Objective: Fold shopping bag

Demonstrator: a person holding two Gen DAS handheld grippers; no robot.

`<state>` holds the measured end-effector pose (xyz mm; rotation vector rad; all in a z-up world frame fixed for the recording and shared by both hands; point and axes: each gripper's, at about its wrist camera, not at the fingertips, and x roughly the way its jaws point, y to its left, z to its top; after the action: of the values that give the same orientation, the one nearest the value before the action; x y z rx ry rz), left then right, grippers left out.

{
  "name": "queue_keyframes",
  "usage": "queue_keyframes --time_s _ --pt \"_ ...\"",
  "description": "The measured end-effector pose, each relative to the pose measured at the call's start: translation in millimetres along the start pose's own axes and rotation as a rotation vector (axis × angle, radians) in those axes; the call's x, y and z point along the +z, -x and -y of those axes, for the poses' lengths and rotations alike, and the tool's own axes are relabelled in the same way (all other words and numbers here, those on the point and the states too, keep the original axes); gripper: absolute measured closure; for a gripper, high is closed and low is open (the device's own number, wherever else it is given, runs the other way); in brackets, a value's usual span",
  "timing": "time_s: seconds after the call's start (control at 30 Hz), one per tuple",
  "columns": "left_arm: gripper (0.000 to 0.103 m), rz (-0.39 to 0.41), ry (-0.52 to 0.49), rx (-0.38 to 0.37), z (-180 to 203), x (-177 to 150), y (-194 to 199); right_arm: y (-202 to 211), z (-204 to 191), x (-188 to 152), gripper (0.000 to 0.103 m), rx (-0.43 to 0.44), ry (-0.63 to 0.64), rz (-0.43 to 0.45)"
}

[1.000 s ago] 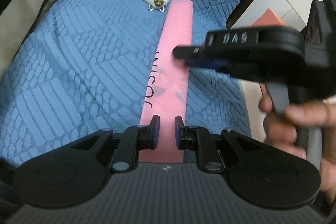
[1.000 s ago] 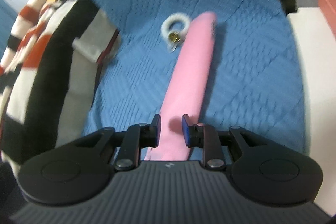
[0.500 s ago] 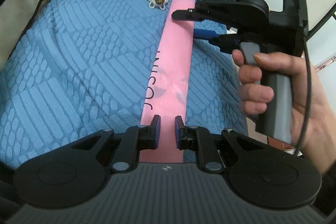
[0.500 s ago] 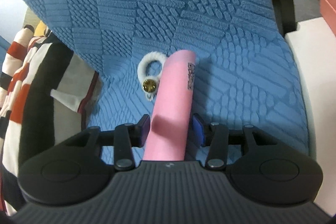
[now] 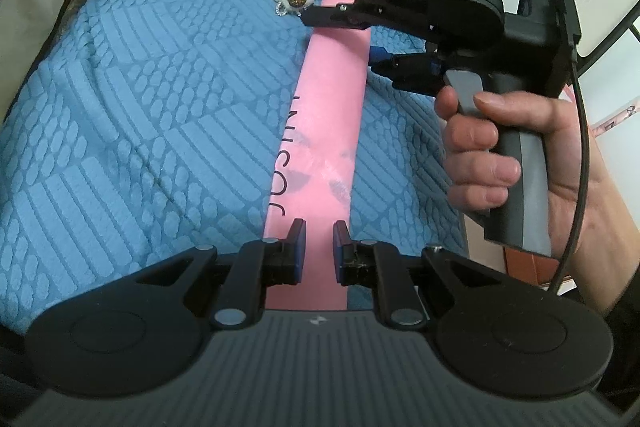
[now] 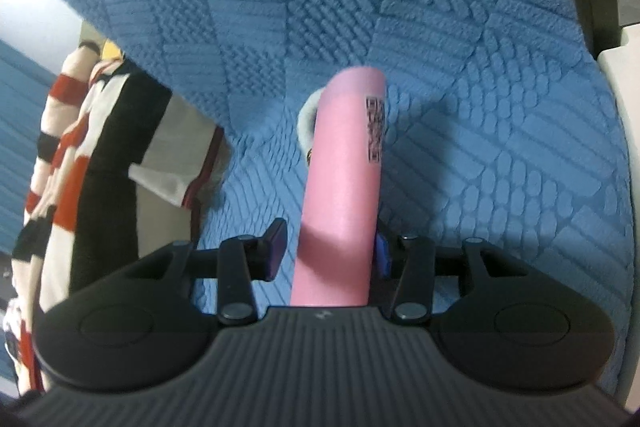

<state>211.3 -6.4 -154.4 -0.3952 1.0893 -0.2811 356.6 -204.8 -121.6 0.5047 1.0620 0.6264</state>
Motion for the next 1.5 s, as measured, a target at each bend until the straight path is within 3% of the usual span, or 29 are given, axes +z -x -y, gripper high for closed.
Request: queue_keyframes --time_s 0.2,0.53,1.0,1.5 --pt "0.087 0.008 0.007 0.003 -2.3 -0.6 0.2 12.8 -7.4 -3.2 0.077 0.014 0.029 0.03" --pt "0.087 0.029 0.038 -0.006 -4.4 -4.4 0.5 47.6 -23.5 -16.3 0.085 0.052 0.08 0.083" --pt "0.087 0.041 0.103 -0.025 -9.7 -5.0 -0.7 89.2 -55.8 -60.1 0.087 0.09 0.21 0.093" --pt "0.087 0.044 0.223 -0.065 -27.2 0.7 12.5 112.0 -66.8 -111.7 0.087 0.053 0.288 0.063"
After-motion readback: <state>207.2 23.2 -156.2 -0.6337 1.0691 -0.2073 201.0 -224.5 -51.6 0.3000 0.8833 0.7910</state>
